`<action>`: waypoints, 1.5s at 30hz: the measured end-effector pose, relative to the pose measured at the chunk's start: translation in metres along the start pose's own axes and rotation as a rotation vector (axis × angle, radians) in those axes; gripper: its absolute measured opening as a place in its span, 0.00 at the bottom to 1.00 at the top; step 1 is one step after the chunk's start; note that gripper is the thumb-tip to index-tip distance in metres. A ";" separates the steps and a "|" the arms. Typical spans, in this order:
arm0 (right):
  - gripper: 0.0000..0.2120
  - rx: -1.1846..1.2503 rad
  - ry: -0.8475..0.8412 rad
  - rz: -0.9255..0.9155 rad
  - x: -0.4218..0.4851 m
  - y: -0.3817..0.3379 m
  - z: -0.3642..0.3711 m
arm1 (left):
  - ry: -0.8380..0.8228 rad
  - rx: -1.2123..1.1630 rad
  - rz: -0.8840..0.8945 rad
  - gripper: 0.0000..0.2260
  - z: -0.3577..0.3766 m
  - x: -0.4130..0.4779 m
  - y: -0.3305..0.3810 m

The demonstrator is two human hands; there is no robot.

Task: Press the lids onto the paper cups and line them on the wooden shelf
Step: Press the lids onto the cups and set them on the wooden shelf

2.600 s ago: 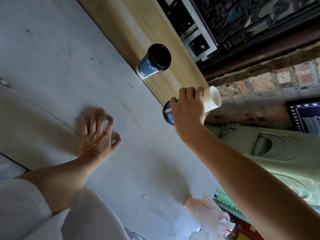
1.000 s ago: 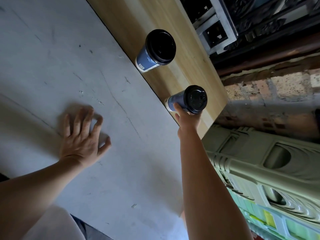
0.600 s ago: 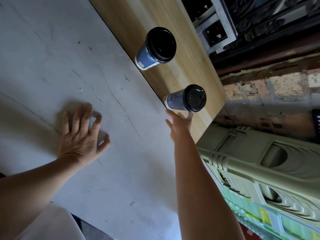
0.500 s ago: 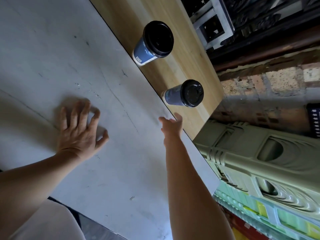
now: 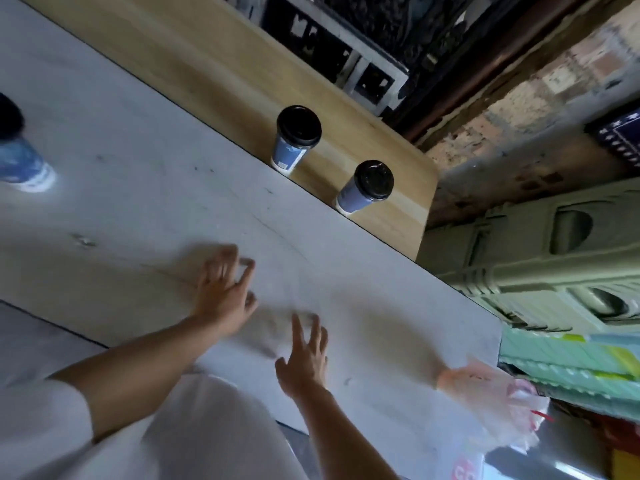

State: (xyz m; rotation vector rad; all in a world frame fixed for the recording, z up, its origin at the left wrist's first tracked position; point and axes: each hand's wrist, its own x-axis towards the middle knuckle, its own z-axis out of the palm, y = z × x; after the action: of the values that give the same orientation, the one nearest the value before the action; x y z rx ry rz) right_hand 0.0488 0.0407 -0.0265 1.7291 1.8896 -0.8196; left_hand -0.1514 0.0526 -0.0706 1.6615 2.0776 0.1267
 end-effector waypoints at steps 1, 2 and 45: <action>0.41 0.007 0.012 0.001 0.000 -0.001 -0.002 | -0.040 0.041 0.054 0.33 -0.008 -0.004 -0.010; 0.39 0.021 0.033 0.005 0.001 -0.003 -0.004 | -0.081 0.067 0.087 0.34 -0.013 -0.009 -0.022; 0.11 0.164 -0.202 0.087 -0.027 -0.383 0.059 | -0.462 -0.009 0.014 0.20 -0.202 -0.083 -0.395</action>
State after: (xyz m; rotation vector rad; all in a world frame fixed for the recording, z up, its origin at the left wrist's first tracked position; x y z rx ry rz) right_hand -0.3317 -0.0345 -0.0026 1.7367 1.6431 -1.0976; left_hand -0.5772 -0.0845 -0.0080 1.5258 1.7129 -0.2234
